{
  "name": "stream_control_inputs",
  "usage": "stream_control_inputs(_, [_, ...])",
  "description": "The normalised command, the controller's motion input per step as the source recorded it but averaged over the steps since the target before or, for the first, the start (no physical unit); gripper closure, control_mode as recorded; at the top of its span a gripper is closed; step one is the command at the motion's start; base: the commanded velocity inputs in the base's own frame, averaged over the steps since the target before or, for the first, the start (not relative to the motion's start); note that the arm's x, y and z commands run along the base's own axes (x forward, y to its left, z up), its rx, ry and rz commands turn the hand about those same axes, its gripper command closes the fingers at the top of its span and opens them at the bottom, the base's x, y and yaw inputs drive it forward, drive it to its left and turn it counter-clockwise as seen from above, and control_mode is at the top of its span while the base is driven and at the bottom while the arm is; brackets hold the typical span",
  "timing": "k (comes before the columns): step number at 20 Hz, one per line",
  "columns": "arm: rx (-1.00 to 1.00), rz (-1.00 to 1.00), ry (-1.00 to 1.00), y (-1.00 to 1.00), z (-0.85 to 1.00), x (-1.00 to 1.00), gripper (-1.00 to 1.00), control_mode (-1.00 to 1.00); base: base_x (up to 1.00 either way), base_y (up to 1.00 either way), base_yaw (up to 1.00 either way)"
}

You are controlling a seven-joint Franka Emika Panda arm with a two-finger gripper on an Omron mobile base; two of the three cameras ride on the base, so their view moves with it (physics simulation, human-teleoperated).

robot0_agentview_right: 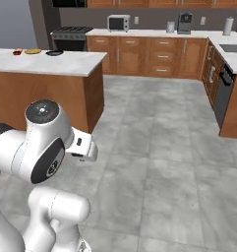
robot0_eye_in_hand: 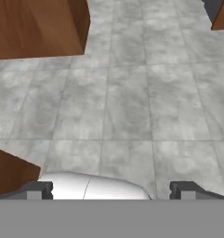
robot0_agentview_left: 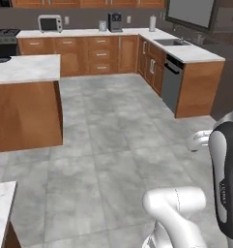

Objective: Place the pastries on the plates.

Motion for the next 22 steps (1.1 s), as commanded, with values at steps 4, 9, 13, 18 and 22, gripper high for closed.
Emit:
stream_control_inputs(4, [0.0,0.0,0.0,0.0,0.0,0.0,-1.0,1.0,1.0,-0.55,0.0])
stream_control_inputs(9, [0.0,0.0,0.0,0.0,0.0,0.0,-1.0,1.0,1.0,-0.51,0.0])
stream_control_inputs(13, [0.0,0.0,0.0,0.0,0.0,0.0,-1.0,1.0,1.0,-0.34,0.0])
stream_control_inputs(18, [0.0,0.0,0.0,0.0,0.0,0.0,-1.0,1.0,1.0,-0.19,0.0])
stream_control_inputs(22, [0.0,0.0,0.0,0.0,0.0,0.0,-1.0,1.0,1.0,-0.1,0.0])
